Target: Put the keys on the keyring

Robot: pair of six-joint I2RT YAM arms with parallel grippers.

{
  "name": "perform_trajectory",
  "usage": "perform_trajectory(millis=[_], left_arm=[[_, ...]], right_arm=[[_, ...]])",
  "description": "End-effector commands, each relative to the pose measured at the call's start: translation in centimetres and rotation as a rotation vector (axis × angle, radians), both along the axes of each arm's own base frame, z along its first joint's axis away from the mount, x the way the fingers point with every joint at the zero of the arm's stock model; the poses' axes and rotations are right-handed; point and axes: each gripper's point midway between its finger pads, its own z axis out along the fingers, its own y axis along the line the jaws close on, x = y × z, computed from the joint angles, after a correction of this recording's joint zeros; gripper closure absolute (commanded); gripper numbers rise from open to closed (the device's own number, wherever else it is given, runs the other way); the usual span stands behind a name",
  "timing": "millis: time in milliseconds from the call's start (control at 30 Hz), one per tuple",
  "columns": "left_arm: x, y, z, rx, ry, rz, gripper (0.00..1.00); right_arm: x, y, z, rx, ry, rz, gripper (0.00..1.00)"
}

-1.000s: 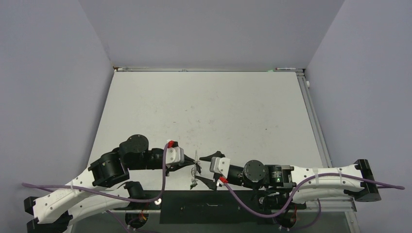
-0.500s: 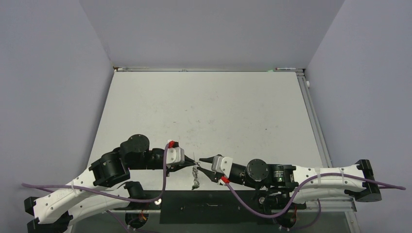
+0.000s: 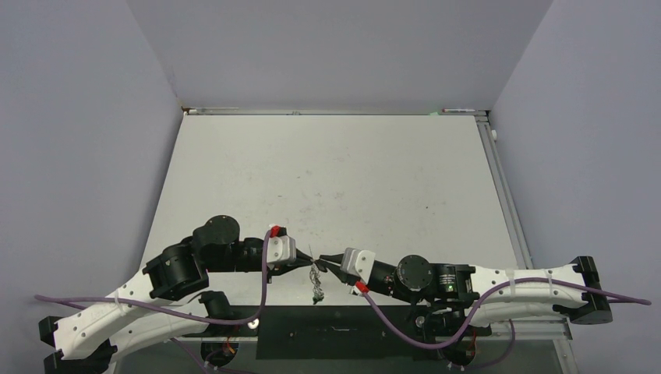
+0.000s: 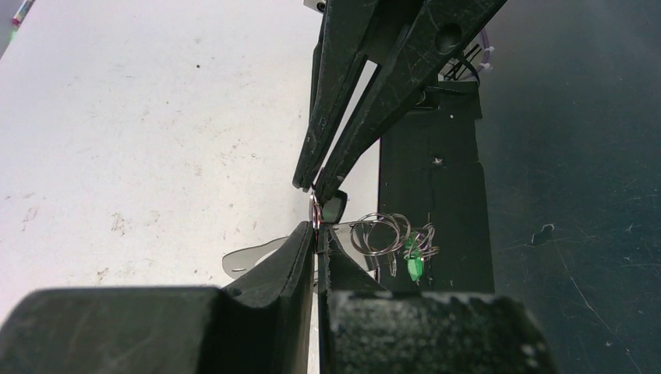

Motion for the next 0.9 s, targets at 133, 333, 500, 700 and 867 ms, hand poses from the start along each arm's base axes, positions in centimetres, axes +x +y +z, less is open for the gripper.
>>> perform_trajectory(millis=[133,333,500,700,867], left_arm=[[0.5,-0.3,3.1,-0.113,-0.053,0.015,1.00],[0.6,-0.3,3.1,-0.113,-0.050,0.016,1.00],[0.5,-0.5,3.0,-0.109,-0.045,0.007,1.00],[0.3,-0.5,2.9,-0.110,-0.041,-0.006,1.00],[0.0,-0.7,2.9,-0.108,-0.035,-0.023,1.00]], right_arm=[[0.7,-0.8,1.2,0.067,0.020,-0.050,0.95],[0.6,-0.8,0.9,0.068,0.035,-0.049,0.95],[0.7,-0.4,1.3,0.070,0.030,-0.051,0.69],[0.9,-0.7,2.3,0.101,0.003,-0.053,0.45],[0.7,-0.5,2.4,0.099,-0.008,-0.029,0.46]])
